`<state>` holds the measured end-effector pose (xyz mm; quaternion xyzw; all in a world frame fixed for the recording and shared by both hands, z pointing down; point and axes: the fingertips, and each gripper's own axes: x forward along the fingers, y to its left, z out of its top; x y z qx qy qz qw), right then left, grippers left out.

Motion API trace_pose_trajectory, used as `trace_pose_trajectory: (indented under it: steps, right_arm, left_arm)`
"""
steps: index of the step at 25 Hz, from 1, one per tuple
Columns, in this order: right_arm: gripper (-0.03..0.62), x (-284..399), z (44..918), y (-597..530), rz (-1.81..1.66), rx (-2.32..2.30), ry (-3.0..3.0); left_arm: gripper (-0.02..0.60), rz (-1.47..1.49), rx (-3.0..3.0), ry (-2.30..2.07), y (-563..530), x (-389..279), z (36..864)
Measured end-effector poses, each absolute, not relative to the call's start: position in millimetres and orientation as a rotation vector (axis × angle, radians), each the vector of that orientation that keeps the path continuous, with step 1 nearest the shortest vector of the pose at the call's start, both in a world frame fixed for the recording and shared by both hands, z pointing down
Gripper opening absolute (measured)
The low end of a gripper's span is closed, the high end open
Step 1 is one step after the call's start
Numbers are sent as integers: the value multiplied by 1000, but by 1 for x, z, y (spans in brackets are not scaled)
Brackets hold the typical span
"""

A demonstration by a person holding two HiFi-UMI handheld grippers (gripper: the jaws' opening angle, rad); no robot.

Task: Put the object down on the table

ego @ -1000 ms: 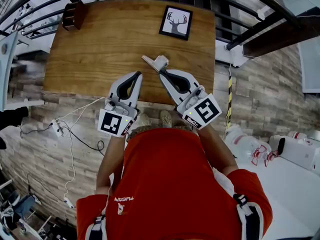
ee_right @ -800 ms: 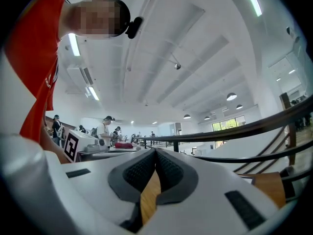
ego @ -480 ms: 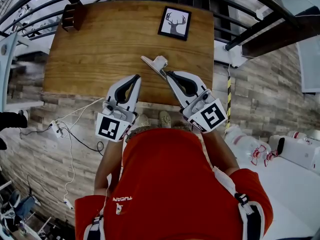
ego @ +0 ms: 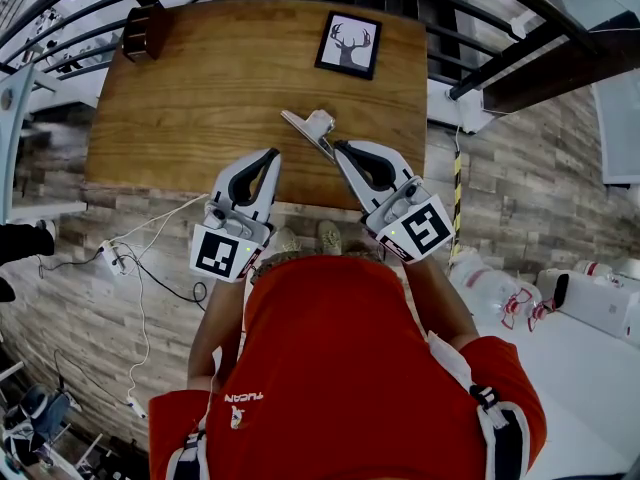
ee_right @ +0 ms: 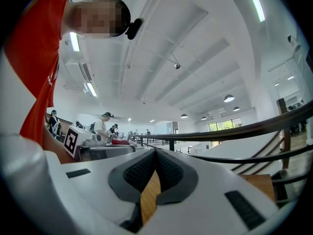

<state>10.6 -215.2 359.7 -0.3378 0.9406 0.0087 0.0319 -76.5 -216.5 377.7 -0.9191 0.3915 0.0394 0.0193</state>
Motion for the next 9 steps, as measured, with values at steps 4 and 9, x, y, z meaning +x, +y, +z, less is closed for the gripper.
trace_pose_trajectory:
  steps: [4,9]
  right_arm:
    - [23,12,364,-215,12,-1041,2905]
    - [23,14,366,-213,3,-1046,2904]
  left_arm:
    - [9,119,-2852,1222,-217,-77,378]
    - [9,110,-2851,1227,-215,-76,378]
